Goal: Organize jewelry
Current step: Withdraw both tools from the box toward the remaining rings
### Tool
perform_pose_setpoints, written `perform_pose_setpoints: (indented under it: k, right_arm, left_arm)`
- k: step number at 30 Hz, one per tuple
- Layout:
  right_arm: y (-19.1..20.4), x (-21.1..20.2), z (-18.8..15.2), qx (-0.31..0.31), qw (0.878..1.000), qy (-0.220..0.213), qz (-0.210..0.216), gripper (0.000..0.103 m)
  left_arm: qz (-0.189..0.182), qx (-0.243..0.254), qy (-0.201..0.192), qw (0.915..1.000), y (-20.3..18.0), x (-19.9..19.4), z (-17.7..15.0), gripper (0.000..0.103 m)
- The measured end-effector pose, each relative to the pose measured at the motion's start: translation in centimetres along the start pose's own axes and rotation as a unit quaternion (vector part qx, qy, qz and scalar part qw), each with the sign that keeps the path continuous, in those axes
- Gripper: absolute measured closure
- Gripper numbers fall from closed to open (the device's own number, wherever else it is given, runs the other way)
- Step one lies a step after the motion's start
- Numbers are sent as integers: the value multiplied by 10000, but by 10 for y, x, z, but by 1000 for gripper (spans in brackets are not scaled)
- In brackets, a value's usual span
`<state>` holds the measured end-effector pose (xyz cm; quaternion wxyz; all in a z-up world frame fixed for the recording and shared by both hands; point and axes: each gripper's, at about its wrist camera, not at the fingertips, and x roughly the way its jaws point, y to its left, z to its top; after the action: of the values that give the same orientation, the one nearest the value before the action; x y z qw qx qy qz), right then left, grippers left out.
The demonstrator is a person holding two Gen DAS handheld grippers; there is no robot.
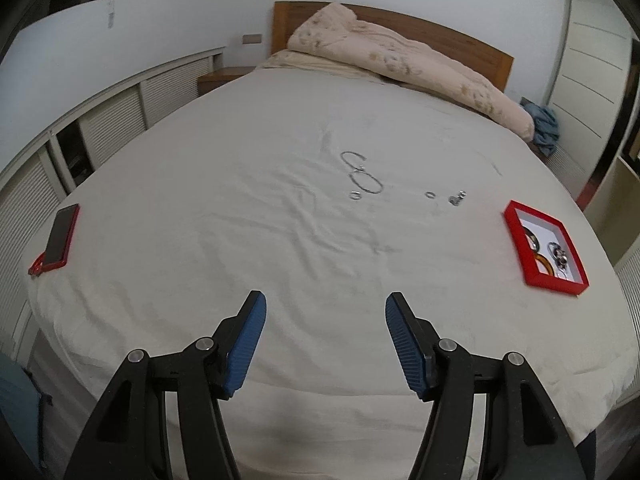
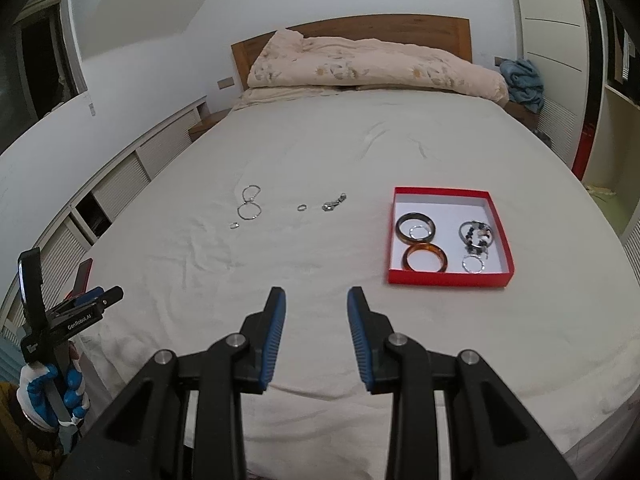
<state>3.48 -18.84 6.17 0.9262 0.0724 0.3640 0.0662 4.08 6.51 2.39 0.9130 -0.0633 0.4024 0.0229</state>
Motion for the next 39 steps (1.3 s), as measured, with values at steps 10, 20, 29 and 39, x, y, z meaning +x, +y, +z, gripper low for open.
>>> perform_pose_setpoints:
  k: [10, 20, 29, 39]
  right_arm:
    - [-2, 36, -4, 97, 9996, 222, 172, 72]
    - [-10, 86, 6, 112, 9990, 393, 163, 72]
    - [-7, 144, 21, -61, 9980, 575, 257, 72]
    - [-7, 223, 44, -126, 9954, 824, 480, 72]
  left_arm:
    - [220, -171, 45, 9996, 15, 20, 9, 35]
    - [248, -44, 281, 9993, 5, 65, 28, 33]
    - [182, 78, 472, 9987, -8, 113, 49, 33]
    - [98, 297, 621, 9976, -25, 175, 78, 33]
